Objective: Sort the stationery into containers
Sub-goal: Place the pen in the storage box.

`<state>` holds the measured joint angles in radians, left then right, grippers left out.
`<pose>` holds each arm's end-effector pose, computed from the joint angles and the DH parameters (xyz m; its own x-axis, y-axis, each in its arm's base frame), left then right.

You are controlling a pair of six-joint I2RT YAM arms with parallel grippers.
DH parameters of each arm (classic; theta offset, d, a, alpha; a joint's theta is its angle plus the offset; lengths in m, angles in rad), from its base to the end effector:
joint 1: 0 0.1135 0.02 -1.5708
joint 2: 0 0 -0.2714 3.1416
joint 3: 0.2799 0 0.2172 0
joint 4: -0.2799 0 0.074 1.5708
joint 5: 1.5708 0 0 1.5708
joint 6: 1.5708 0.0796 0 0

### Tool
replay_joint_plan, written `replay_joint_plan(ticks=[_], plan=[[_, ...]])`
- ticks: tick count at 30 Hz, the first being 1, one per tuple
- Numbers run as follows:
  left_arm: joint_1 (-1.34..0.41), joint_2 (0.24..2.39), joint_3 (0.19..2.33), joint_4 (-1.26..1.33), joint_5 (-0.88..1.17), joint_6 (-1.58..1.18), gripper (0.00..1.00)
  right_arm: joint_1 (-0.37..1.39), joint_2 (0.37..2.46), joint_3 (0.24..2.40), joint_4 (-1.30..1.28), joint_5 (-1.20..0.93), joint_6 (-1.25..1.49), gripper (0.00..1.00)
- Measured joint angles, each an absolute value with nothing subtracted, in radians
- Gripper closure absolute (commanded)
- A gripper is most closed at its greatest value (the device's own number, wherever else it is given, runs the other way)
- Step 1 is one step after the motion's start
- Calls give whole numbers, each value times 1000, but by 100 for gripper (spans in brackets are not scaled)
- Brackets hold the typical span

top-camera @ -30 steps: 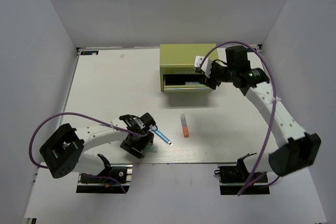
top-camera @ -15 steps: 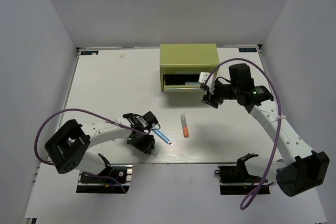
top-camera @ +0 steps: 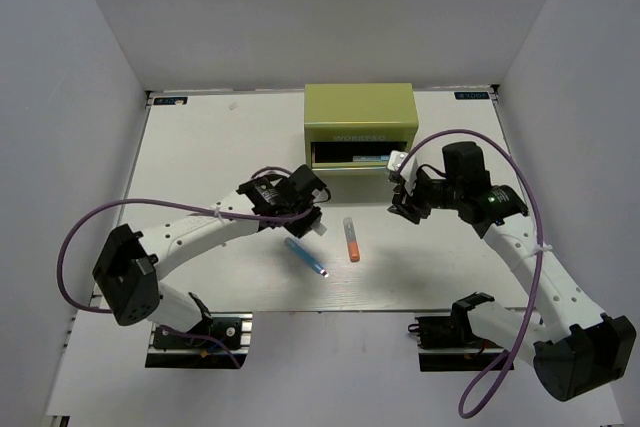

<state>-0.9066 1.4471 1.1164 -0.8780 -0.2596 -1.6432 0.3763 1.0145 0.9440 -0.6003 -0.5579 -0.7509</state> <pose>0.1744 -0.1897 0.2307 -0.6614 -0.7189 -0.2138 -0.6259 0.6862 -0.3707 0.1705 0.1127 0.3012 0.0532 -0.6014 -0.7972 -0.9043 0.3096 -0.2939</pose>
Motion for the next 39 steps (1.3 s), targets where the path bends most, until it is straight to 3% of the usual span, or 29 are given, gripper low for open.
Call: replay_joint_plan(ticks=[3, 5, 18, 39], plan=[[-907, 1451, 1170, -856, -300, -1612, 100, 373, 1008, 939, -582, -522, -723, 67], [-907, 1470, 1214, -842, -321, -1597, 100, 373, 1007, 938, -568, -498, -703, 72], [-894, 1715, 1475, -594, -384, -1585, 100, 360, 927, 886, -493, -339, -653, 76], [-848, 1887, 1558, -396, -394, -1848, 100, 345, 820, 805, -439, -185, -630, 76]])
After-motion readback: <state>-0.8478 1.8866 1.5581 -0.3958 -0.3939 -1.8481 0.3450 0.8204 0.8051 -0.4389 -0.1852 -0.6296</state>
